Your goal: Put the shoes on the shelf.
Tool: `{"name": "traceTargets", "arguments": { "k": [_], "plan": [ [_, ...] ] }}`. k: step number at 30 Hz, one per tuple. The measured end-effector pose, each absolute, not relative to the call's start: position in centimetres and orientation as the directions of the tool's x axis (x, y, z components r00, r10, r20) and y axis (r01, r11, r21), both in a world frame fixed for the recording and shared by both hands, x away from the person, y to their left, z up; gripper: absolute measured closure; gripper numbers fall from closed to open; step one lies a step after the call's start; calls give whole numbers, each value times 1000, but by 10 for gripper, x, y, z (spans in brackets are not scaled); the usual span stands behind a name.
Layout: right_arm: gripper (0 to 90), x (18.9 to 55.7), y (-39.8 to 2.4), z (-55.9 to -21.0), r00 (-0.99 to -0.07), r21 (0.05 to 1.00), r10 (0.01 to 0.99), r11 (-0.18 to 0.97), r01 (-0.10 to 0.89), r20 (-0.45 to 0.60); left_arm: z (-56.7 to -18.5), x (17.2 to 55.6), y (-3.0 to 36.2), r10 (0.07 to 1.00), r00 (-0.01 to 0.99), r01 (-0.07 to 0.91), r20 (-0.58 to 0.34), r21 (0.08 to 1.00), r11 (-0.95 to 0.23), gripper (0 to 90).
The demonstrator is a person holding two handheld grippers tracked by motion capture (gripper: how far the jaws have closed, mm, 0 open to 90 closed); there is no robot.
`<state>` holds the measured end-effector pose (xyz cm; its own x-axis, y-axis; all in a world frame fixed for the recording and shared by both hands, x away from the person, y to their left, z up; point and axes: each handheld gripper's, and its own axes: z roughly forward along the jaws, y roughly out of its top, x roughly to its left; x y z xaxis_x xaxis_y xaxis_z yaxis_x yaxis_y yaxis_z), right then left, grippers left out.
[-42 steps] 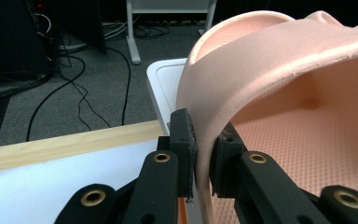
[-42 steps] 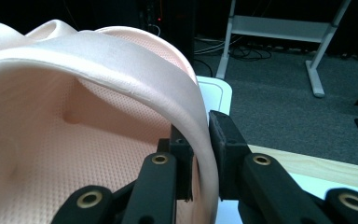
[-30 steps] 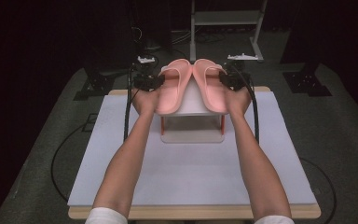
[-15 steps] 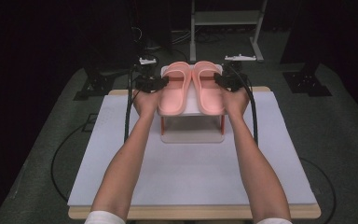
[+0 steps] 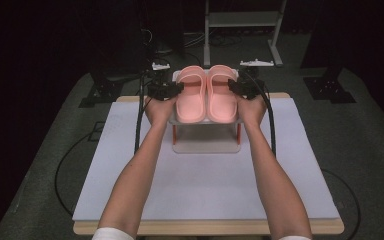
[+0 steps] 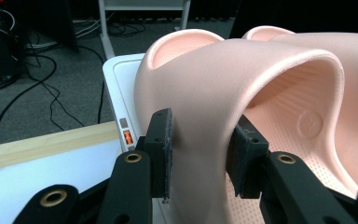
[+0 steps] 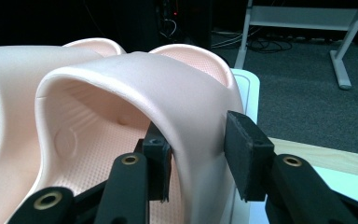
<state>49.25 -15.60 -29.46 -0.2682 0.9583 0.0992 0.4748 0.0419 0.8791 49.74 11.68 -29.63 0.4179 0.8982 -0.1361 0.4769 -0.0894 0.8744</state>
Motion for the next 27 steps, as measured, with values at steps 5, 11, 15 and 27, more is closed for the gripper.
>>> {"name": "traceTargets", "arguments": {
  "k": [5,11,15,27],
  "plan": [
    [619,493,-156,-295,-269,881,958,41,471,99,-296,498,116,897,421,475,-134,875,-93,648],
    [617,494,-156,-296,-268,885,958,36,464,101,-297,500,115,897,420,472,-135,877,-89,649],
    [616,494,-156,-296,-267,887,959,36,460,99,-297,500,115,896,424,470,-134,878,-91,648],
    [596,493,-159,-298,-278,890,953,21,456,120,-299,498,116,895,425,463,-137,882,-84,639]
  ]
}}
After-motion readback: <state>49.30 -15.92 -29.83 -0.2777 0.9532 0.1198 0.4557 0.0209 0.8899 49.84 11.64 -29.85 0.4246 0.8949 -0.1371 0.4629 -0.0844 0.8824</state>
